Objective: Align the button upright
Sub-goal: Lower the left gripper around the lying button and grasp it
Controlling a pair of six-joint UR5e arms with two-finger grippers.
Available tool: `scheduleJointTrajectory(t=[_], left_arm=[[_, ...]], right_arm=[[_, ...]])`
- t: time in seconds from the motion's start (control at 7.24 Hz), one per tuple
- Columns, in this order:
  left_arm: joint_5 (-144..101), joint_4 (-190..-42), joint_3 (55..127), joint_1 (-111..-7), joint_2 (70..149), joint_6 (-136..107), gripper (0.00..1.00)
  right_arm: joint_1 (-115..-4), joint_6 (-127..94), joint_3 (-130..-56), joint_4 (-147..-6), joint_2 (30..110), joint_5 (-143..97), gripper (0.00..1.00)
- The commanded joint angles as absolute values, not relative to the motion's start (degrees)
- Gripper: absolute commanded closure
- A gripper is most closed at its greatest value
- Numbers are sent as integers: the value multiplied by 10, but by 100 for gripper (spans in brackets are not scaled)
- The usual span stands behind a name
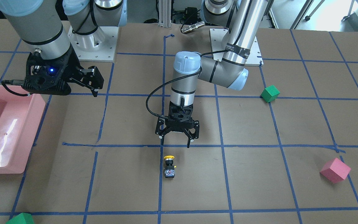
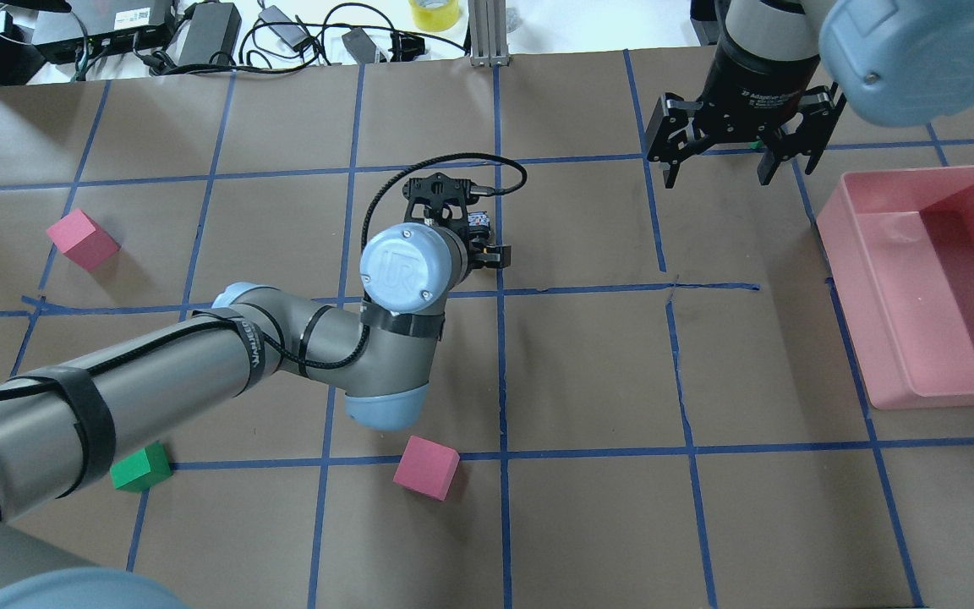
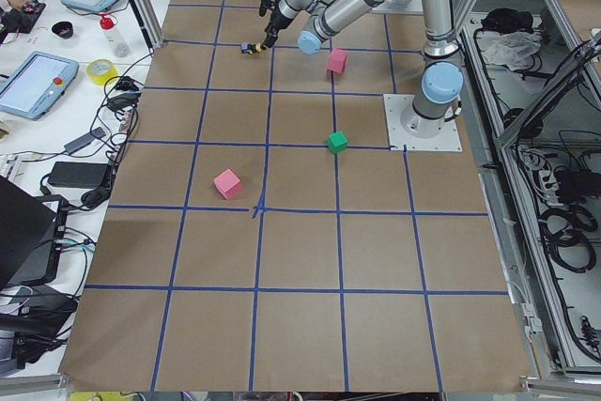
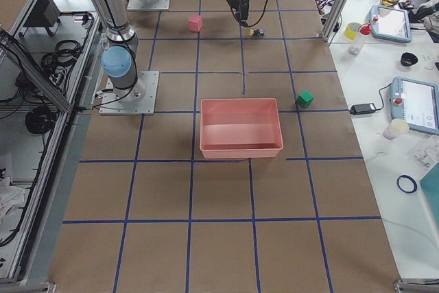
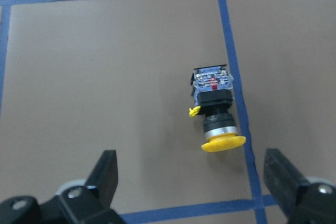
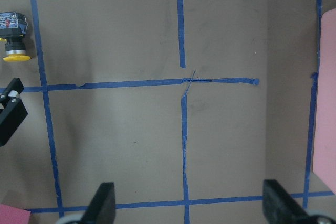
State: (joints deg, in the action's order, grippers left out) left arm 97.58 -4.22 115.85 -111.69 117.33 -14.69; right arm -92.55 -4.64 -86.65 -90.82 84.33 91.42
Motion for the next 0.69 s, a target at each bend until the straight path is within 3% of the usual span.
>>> scheduleJointTrajectory(t=[0.0,0.14,0.28,0.55], left_arm=[[1003,43,1170,-1134,1227,-165,5],[1004,47,1160,-1136,1243,-166,5],[1005,55,1154,-1136,1248,-165,13],[1008,93,1151,-1136,1263,-166,13]], right_arm=[[-925,-46,-867,-908,843,916,0],[-925,-47,-867,-908,843,916,0],[-925,-46,-867,-908,843,916,0],[-925,-45,-867,-908,849,913,0]])
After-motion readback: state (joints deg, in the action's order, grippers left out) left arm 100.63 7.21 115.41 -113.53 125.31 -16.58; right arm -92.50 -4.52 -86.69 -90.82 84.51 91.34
